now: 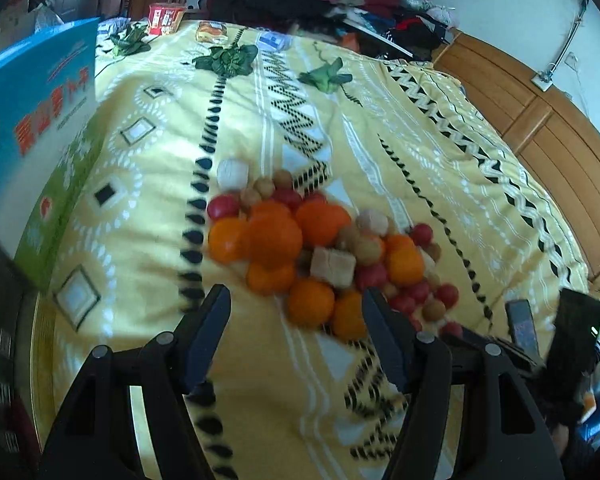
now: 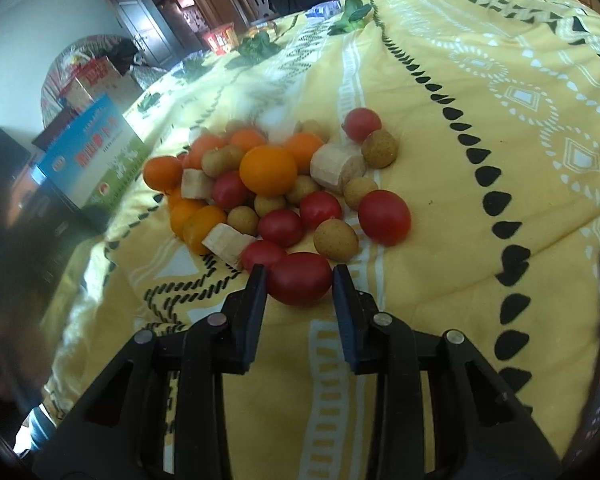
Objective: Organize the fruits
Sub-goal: 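Grasp an orange with the left tool while the right tool grasps a red cherry tomato, then carry the orange and tomato over the steel basin and open both tools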
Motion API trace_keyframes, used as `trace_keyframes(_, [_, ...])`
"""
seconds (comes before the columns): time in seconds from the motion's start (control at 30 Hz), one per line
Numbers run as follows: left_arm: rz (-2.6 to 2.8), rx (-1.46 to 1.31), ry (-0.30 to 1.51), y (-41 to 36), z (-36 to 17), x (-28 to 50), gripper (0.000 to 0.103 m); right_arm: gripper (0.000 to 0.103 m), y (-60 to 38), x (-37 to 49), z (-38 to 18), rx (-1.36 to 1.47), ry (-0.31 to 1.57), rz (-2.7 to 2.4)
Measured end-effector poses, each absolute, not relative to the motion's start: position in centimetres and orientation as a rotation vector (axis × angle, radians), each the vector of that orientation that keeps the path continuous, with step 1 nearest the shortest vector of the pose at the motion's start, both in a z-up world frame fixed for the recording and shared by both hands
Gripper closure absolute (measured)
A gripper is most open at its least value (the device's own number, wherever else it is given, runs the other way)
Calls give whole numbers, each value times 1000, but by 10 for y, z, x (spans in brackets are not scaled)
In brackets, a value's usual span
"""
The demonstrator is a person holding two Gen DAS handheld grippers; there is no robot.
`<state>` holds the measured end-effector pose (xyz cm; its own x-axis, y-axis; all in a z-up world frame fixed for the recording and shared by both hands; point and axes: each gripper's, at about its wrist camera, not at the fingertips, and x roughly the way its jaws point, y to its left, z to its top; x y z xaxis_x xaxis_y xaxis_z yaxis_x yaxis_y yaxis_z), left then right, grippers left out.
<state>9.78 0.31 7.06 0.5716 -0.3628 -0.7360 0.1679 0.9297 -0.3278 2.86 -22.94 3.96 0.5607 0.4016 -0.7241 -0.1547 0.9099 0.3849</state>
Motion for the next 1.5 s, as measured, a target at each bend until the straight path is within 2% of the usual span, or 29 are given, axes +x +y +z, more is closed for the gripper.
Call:
trace_keyframes(0.2, [-279, -132, 891, -9, 59, 134, 35, 69, -229, 24, 50, 313, 902, 364])
trace_keyframes(0.3, [-284, -107, 898, -13, 53, 144, 44, 69, -229, 24, 52, 321, 898, 370])
trace_keyframes(0.4, [-270, -79, 902, -17, 48, 149, 59, 69, -228, 26, 51, 324, 903, 371])
trace_keyframes(0.57, [-267, -88, 881, -12, 54, 143, 61, 69, -228, 28, 51, 326, 910, 371])
trace_keyframes(0.77, [-284, -118, 780, 11, 103, 100, 61, 69, -214, 24, 78, 297, 860, 392])
trace_keyframes(1.2, [-21, -277, 529, 193, 226, -45, 61, 69, -98, -1, 174, 148, 718, 590])
trace_keyframes(1.5, [259, -375, 455, 336, 241, -141, 61, 69, 52, -34, 226, 4, 656, 859])
